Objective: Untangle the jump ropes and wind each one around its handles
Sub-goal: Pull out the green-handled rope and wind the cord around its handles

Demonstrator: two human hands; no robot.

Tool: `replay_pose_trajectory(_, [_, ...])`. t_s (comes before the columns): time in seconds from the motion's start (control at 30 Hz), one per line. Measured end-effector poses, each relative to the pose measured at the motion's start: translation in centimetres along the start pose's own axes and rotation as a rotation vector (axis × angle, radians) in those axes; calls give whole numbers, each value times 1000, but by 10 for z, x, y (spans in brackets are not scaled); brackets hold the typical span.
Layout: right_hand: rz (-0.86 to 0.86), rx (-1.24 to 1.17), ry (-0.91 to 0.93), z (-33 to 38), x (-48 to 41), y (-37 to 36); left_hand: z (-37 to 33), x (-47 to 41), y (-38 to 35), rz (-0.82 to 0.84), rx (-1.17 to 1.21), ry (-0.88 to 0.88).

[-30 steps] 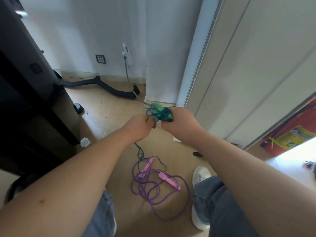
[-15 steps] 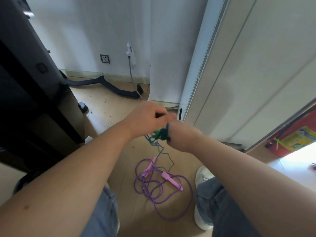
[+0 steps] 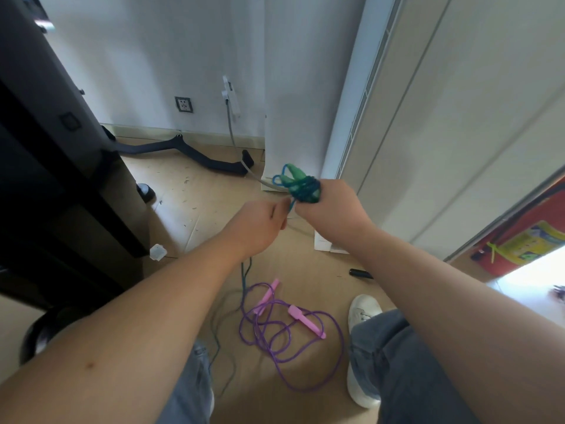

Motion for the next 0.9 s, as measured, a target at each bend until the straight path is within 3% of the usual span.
replay_pose_trajectory(0.07, [-45,133,-53,-13,-11,2,-11,6,-4,109,-126,-136])
replay_pose_trajectory(0.2, [113,570,-71,-34,-18,-2,-22,8,-1,208,-165,-325])
replay_pose_trajectory(0.27, [201,638,-5,-31,-13,-11,-20,2,9,151,-124,-367])
replay_pose_trajectory(0.47, [408,713,320,3,17,-28,-6,-7,30,-53,-181,-249])
replay_pose_trajectory(0.57, [418,650,361,13,24,-20,3,-10,29,-10,-78,-67])
replay_pose_trajectory(0.73, [322,289,264,17,19,-10,2,-9,27,81,404,156])
replay_pose_trajectory(0.9, [83,94,59,7,5,-12,3,-7,14,70,23,172])
Point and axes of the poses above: each hand's wrist, its own x-axis away from the middle knuckle, its own y-axis out of the back of the hand, z = x × y, the point moved 1 cm from there along -x, towards the middle knuckle
